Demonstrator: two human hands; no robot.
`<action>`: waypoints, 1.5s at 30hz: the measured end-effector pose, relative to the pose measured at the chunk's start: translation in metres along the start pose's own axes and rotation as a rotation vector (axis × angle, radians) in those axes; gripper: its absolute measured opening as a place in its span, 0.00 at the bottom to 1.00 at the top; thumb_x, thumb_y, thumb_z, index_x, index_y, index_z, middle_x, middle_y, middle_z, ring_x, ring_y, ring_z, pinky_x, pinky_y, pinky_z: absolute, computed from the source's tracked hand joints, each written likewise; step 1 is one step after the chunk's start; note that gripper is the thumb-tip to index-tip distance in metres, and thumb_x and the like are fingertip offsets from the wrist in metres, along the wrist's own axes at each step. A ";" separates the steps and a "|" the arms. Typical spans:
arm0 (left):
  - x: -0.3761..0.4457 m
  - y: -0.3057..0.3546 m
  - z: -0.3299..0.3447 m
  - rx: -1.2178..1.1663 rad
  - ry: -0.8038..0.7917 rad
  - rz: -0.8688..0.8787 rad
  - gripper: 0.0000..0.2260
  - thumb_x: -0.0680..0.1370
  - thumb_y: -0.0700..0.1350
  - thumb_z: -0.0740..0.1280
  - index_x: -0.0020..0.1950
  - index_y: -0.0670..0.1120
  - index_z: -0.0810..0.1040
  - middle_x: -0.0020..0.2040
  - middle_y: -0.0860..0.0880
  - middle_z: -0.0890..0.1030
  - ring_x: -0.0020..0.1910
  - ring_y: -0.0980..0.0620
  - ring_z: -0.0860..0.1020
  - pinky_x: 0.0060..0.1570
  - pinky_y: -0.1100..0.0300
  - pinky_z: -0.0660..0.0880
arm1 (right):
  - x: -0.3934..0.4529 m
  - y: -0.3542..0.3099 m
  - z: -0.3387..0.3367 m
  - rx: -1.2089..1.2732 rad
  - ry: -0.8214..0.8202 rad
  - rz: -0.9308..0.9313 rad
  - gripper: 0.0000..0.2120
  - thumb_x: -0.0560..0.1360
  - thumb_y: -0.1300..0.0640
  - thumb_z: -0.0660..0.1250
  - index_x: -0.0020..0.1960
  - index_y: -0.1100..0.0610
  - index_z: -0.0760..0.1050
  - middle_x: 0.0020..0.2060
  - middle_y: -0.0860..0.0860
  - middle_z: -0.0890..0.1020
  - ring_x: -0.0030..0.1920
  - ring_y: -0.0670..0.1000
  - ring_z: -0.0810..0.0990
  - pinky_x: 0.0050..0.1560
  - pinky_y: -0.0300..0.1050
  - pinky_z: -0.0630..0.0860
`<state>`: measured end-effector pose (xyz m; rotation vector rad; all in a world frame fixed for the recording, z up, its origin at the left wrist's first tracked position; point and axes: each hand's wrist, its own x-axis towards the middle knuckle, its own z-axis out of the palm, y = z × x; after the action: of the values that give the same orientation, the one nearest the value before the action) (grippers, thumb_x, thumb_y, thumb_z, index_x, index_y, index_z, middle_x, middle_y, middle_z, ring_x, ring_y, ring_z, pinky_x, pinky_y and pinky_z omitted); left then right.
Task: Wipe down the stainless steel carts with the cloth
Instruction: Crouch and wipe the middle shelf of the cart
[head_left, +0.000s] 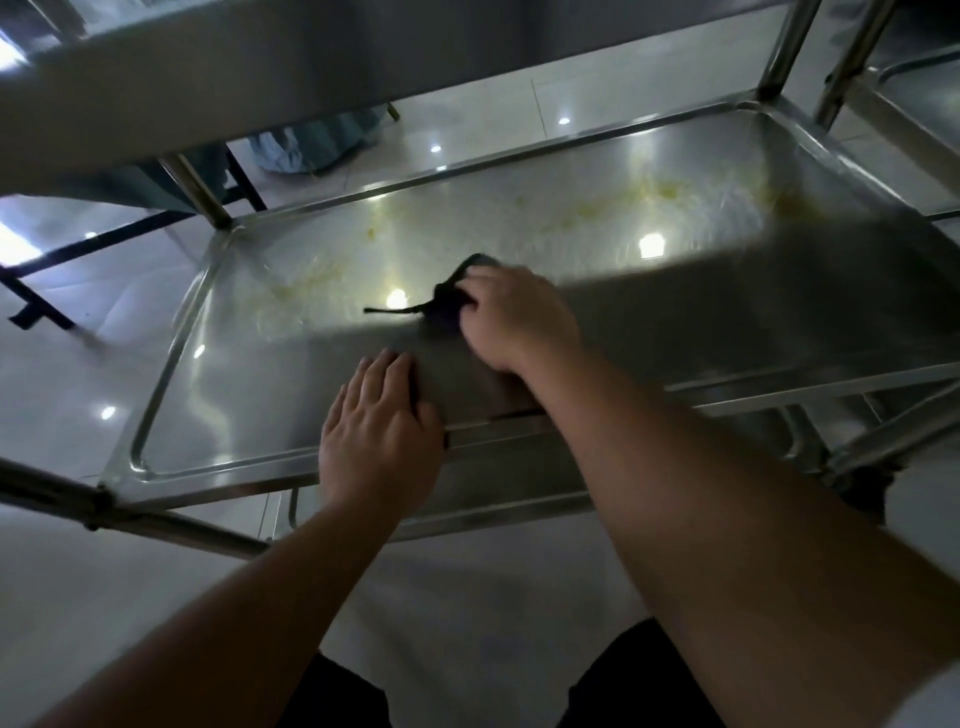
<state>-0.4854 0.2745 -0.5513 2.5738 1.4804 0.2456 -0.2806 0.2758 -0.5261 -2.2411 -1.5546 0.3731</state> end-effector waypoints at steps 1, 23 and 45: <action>0.000 0.000 -0.001 -0.011 0.000 0.004 0.30 0.83 0.59 0.48 0.85 0.53 0.59 0.86 0.51 0.59 0.85 0.51 0.54 0.84 0.49 0.51 | -0.004 0.023 -0.012 -0.005 0.061 0.046 0.24 0.81 0.49 0.56 0.75 0.47 0.74 0.77 0.46 0.72 0.74 0.54 0.71 0.74 0.55 0.69; 0.001 0.003 0.000 0.028 -0.013 -0.015 0.31 0.83 0.60 0.45 0.86 0.53 0.56 0.87 0.51 0.55 0.86 0.51 0.50 0.84 0.51 0.46 | 0.018 -0.011 0.005 -0.008 -0.015 0.056 0.28 0.77 0.46 0.50 0.71 0.49 0.76 0.75 0.47 0.73 0.75 0.57 0.69 0.76 0.55 0.66; 0.000 -0.002 0.003 -0.033 0.028 0.031 0.29 0.83 0.59 0.49 0.83 0.51 0.61 0.84 0.48 0.62 0.85 0.47 0.55 0.84 0.46 0.52 | -0.137 0.244 -0.121 -0.075 0.293 0.813 0.23 0.78 0.44 0.50 0.63 0.58 0.71 0.63 0.67 0.77 0.63 0.70 0.76 0.67 0.68 0.73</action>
<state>-0.4862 0.2756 -0.5551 2.5793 1.4338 0.3092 -0.0734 0.0520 -0.5298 -2.7493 -0.4705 0.1797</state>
